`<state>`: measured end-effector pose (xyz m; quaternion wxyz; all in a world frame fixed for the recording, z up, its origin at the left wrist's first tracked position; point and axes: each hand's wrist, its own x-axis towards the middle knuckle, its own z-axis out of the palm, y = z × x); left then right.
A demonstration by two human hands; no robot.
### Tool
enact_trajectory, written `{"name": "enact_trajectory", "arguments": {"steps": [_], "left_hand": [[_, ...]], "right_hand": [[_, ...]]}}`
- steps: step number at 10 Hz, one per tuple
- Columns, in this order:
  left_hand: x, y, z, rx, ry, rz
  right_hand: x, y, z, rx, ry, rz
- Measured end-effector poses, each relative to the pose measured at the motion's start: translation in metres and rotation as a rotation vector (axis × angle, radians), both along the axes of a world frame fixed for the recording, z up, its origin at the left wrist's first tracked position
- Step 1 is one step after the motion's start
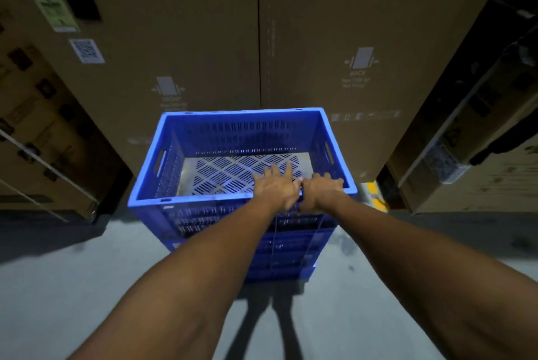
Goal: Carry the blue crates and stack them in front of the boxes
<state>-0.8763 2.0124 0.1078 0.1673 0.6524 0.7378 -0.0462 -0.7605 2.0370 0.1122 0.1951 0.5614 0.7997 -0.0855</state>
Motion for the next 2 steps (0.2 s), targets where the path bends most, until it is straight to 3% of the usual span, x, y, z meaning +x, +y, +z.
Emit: {"name": "enact_trajectory", "arguments": {"steps": [1,2], "left_hand": [[-0.013,-0.022,0.022,0.219,-0.099,0.003],[-0.034,-0.051,0.047,0.374,-0.096,-0.03]], "right_hand": [[-0.001,-0.013,0.021,0.023,0.009,0.013],[-0.005,-0.035,0.044,0.124,0.156,0.029]]}}
